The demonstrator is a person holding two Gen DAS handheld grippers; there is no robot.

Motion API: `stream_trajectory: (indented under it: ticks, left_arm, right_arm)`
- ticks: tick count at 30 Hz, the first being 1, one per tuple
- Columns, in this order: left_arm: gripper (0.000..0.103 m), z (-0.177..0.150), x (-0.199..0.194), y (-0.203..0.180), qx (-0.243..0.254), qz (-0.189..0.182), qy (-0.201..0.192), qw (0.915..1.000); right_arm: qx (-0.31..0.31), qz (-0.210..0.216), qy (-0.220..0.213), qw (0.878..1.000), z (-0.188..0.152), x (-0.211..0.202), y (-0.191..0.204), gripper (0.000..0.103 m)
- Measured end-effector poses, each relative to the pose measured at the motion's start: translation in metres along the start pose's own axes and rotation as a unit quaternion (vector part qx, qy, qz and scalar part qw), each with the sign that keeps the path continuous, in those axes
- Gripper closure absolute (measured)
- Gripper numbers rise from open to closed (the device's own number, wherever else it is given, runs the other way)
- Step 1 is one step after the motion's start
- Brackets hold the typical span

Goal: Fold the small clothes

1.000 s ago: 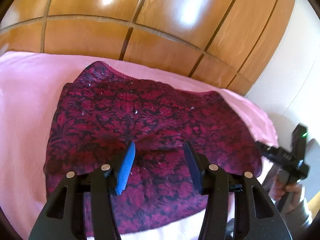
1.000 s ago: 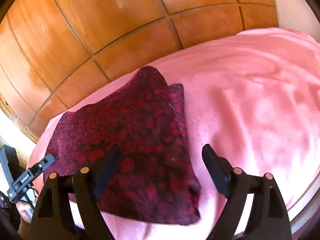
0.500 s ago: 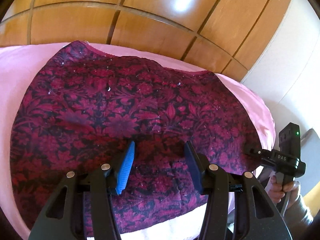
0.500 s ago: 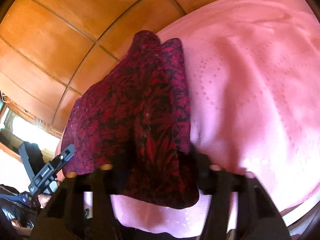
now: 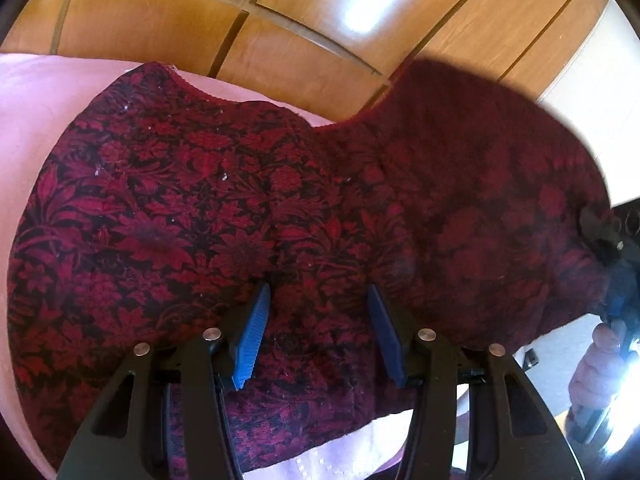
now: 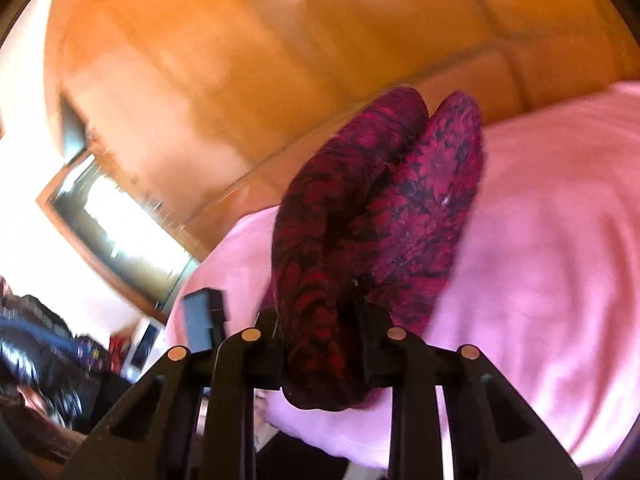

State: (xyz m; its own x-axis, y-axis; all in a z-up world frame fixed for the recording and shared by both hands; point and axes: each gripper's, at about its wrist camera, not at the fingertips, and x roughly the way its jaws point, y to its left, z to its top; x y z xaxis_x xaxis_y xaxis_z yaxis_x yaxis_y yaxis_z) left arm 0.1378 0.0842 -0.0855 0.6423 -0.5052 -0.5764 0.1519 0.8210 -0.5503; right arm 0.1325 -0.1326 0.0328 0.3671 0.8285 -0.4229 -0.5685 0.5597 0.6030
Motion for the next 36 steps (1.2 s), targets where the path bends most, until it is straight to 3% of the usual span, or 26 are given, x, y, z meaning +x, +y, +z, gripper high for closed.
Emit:
stream_trajectory:
  ticks: [6, 10, 13, 14, 16, 17, 19, 22, 24, 26, 27, 29, 32, 34, 36]
  left_arm:
    - [0.053, 0.011, -0.063, 0.048, -0.058, -0.049, -0.059, 0.9953]
    - [0.053, 0.021, -0.12, 0.096, -0.113, -0.096, -0.116, 0.9822]
    - [0.053, 0.028, -0.144, 0.111, -0.119, -0.123, -0.138, 0.9755]
    - [0.053, 0.032, -0.148, 0.111, -0.114, -0.126, -0.138, 0.9756]
    - [0.036, 0.042, -0.146, 0.11, -0.112, -0.139, -0.134, 0.9748]
    - [0.032, 0.045, -0.141, 0.106, -0.112, -0.146, -0.13, 0.9743]
    - [0.032, 0.054, -0.133, 0.099, -0.103, -0.149, -0.118, 0.9764]
    - [0.032, 0.068, -0.109, 0.085, -0.085, -0.12, -0.083, 0.9857]
    - [0.032, 0.072, -0.095, 0.078, -0.071, -0.126, -0.059, 0.9877]
    - [0.054, 0.075, -0.082, 0.063, -0.043, -0.111, -0.042, 0.992]
    - [0.081, 0.076, -0.076, 0.057, -0.03, -0.093, -0.034, 0.9946]
    - [0.086, 0.08, -0.07, 0.055, -0.024, -0.07, -0.026, 0.9969]
    - [0.087, 0.083, -0.074, 0.057, -0.021, -0.057, -0.028, 0.9977]
    - [0.087, 0.086, -0.077, 0.058, -0.018, -0.055, -0.031, 0.9978]
    - [0.087, 0.084, -0.088, 0.064, -0.017, -0.048, -0.035, 0.9981]
  right_arm:
    - [-0.068, 0.012, 0.047, 0.997, -0.005, 0.062, 0.052, 0.079]
    - [-0.125, -0.002, 0.077, 0.989, -0.021, 0.101, 0.081, 0.079]
    - [-0.166, -0.019, 0.098, 0.981, -0.039, 0.129, 0.098, 0.079]
    - [-0.183, -0.026, 0.103, 0.977, -0.043, 0.136, 0.103, 0.079]
    - [-0.215, -0.038, 0.119, 0.968, -0.058, 0.155, 0.112, 0.079]
    - [-0.229, -0.044, 0.123, 0.965, -0.063, 0.162, 0.115, 0.079]
    - [-0.257, -0.057, 0.124, 0.957, -0.074, 0.173, 0.122, 0.079]
    - [-0.266, -0.064, 0.116, 0.955, -0.077, 0.174, 0.122, 0.079]
    - [-0.276, -0.068, 0.109, 0.953, -0.079, 0.175, 0.124, 0.079]
    - [-0.276, -0.067, 0.107, 0.953, -0.083, 0.174, 0.122, 0.077]
    - [-0.277, -0.065, 0.103, 0.953, -0.083, 0.172, 0.123, 0.073]
    - [-0.272, -0.03, 0.097, 0.957, -0.086, 0.156, 0.128, 0.049]
    - [-0.233, 0.042, 0.098, 0.967, -0.07, 0.119, 0.116, 0.048]
    - [-0.205, 0.061, 0.084, 0.973, -0.06, 0.092, 0.101, 0.048]
    - [-0.184, 0.049, 0.071, 0.979, -0.05, 0.076, 0.082, 0.048]
